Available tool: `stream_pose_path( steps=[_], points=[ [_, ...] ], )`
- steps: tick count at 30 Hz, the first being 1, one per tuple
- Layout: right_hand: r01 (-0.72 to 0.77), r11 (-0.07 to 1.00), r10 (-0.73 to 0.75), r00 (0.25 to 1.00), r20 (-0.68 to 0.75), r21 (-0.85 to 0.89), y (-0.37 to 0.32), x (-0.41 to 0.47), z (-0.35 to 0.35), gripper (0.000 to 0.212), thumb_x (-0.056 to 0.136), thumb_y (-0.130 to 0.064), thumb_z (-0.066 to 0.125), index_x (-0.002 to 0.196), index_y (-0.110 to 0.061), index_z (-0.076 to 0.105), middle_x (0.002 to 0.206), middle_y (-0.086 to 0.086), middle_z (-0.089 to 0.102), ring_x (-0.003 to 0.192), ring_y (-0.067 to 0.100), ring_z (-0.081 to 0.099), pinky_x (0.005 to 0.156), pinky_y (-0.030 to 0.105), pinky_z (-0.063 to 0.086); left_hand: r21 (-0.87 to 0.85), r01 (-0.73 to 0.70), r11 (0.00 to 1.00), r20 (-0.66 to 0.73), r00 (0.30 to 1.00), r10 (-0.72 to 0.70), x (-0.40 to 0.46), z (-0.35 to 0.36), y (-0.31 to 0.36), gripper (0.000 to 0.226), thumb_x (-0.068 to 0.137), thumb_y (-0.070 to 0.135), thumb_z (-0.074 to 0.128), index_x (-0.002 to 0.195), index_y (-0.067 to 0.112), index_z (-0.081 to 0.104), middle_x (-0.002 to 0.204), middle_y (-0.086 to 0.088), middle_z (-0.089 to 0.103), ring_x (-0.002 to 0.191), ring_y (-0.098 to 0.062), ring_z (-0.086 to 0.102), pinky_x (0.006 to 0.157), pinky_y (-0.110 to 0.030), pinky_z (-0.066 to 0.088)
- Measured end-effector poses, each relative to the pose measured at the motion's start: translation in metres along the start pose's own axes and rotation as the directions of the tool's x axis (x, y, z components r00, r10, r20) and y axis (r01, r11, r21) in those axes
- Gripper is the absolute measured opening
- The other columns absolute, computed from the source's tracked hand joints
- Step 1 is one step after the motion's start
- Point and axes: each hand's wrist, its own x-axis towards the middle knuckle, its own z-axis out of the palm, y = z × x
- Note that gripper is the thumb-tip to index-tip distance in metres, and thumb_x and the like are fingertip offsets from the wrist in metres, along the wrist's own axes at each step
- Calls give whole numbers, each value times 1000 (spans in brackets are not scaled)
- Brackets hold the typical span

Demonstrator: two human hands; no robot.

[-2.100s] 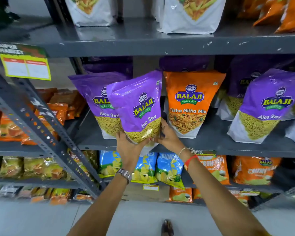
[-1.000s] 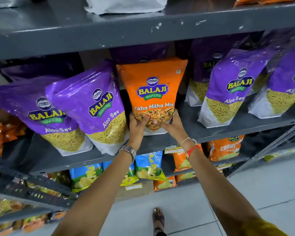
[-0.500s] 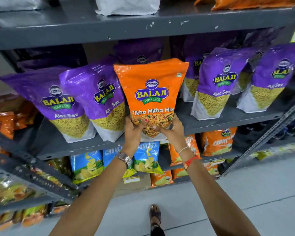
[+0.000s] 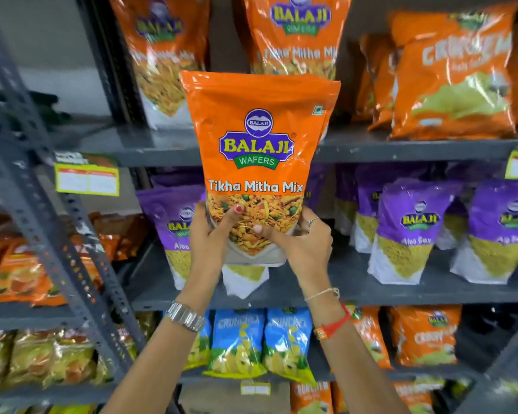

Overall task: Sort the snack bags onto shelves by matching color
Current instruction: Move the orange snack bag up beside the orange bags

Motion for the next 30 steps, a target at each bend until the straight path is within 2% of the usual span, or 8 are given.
stream_pose_path(
  steps=[2,5,11,16,20,24,28,30],
  points=[
    [52,999,-52,999,12,17,-25,8,16,48,45,-46,90,85,-30,69,82,-12,75,80,4,72,77,39,60,15,-56,998,-26,998,56,16,-11,23,39,72,37,67,103,17,56,98,4,69,88,-7,67,78,-28,55],
    [136,991,-136,991,13,7,-58,28,39,64,39,-65,82,93,-31,69,82,-12,77,81,8,72,78,42,59,31,-134,990,-75,988,136,41,-24,56,45,66,44,67,103,20,58,100,3,69,92,-10,67,82,-34,54],
    [251,967,-250,968,35,-40,-121,76,85,67,40,-70,80,88,-25,67,78,-9,75,79,11,69,77,35,56,35,-199,979,-113,973,201,101,-48,109,42,77,35,67,109,10,60,105,-5,70,94,-16,68,81,-35,55],
    [276,961,-272,956,108,-26,-150,113,118,48,46,-61,84,76,-31,62,76,-11,66,76,12,60,75,31,52,37,-123,992,-113,985,127,155,-64,128,49,76,36,68,115,9,59,109,-9,69,97,-23,67,81,-37,55],
    [267,963,-267,946,185,22,-146,141,140,50,52,-49,88,86,-16,72,82,-1,74,84,18,71,74,36,57,18,-51,999,-111,992,52,188,-73,124,43,78,31,68,113,7,58,107,-10,68,103,-28,64,88,-42,52],
    [232,972,-233,943,237,31,-139,154,153,46,56,-45,87,87,-14,72,81,-1,72,86,18,69,70,29,50,34,10,999,-123,992,-6,205,-79,113,68,62,44,73,115,6,57,115,-13,67,106,-30,62,99,-50,47],
    [182,983,-186,948,259,40,-127,157,160,51,58,-46,86,95,-15,72,88,3,74,86,18,67,68,25,47,77,72,994,-167,984,-59,209,-79,101,47,79,33,66,116,7,55,117,-9,64,105,-26,61,92,-41,48],
    [181,982,-187,947,260,47,-124,159,162,51,58,-47,85,96,-15,72,86,1,72,81,16,65,60,21,45,97,63,993,-181,982,-45,212,-79,94,54,78,36,67,121,7,54,122,-10,63,112,-28,59,98,-44,46]
  ],
)
